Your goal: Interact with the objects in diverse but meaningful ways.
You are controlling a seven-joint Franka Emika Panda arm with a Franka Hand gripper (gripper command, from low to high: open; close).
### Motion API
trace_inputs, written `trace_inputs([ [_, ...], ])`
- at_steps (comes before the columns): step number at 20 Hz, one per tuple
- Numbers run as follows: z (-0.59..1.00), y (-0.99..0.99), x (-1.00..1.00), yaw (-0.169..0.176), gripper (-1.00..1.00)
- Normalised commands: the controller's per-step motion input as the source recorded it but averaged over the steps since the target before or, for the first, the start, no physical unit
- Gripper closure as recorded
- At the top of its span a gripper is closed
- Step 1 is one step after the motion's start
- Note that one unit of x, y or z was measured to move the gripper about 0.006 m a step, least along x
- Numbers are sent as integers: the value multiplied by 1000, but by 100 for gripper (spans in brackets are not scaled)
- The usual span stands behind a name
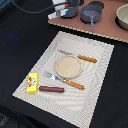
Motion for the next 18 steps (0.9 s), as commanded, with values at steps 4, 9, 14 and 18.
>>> trace_inputs([
  [4, 641, 541, 804, 0, 100],
  [9, 626, 517, 804, -1, 100],
  [14, 602, 509, 821, 0, 100],
  [18, 476, 509, 838, 0, 100],
])
